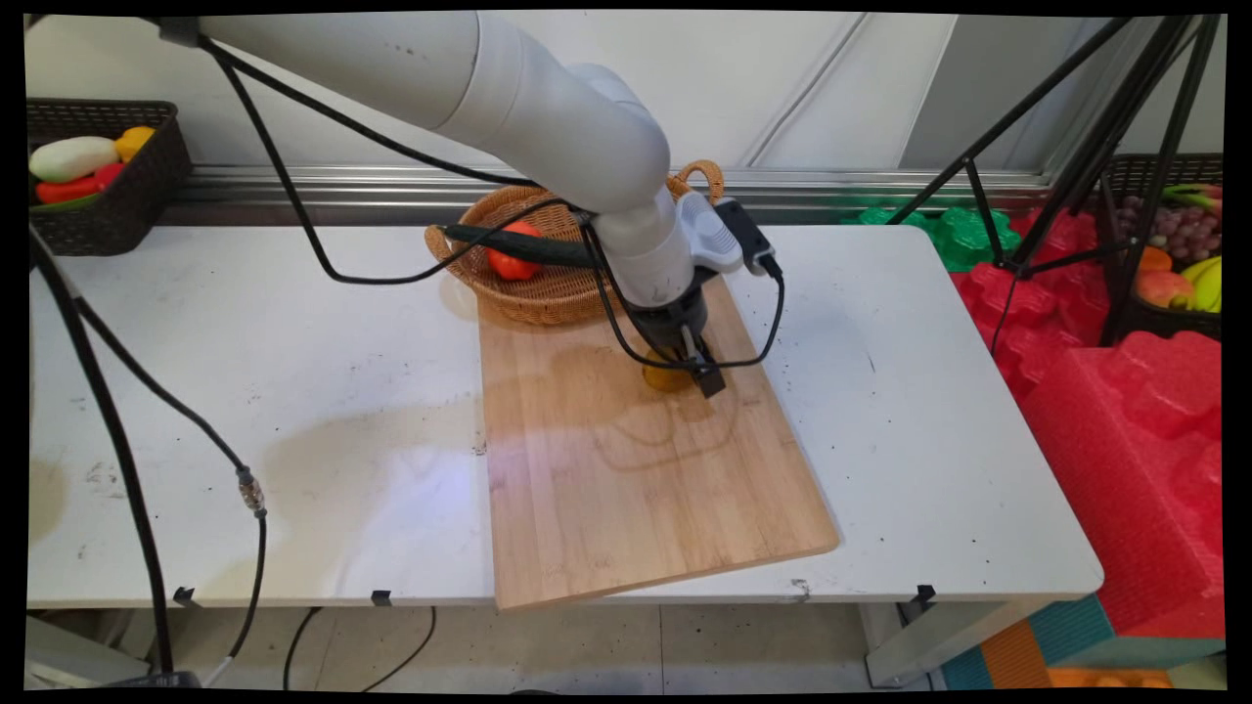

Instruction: Place the picked object on the cutting board

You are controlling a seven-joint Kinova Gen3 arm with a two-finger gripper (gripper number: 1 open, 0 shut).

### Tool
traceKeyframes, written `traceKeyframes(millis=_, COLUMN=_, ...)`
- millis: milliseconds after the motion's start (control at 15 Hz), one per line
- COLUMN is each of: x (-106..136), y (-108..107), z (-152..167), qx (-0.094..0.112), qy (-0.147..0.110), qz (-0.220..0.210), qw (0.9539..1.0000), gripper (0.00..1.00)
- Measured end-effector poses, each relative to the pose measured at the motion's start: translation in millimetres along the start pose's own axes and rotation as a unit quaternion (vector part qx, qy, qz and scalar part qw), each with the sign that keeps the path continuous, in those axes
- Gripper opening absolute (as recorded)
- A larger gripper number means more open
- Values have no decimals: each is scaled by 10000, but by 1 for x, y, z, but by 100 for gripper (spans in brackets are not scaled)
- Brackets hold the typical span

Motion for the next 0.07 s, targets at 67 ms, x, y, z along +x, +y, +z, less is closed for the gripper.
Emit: traceKeyframes(millis=67, x=-2, y=-1, z=-2, qx=15, qy=15, qz=-3, qw=10000, gripper=100)
